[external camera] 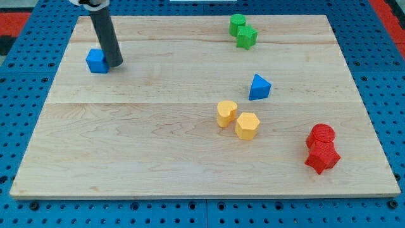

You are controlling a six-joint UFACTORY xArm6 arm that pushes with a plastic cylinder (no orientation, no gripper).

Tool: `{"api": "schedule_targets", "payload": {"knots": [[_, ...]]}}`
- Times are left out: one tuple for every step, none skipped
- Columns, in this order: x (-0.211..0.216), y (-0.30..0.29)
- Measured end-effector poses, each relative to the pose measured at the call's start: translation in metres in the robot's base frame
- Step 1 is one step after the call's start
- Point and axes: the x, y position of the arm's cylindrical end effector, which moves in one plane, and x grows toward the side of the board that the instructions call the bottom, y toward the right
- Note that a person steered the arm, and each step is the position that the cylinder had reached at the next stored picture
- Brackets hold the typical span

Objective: Move blue triangle to the center

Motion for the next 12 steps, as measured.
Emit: {"api": "schedule_targets", "payload": {"knots": [[0.000, -0.007], [0.000, -0.007], [0.000, 0.061], [0.000, 0.143], [0.000, 0.226], [0.015, 0.307], [0.060, 0.363], [0.085, 0.366], [0.083, 0.351], [0.083, 0.335], [0.082, 0.312], [0.080, 0.291]]}}
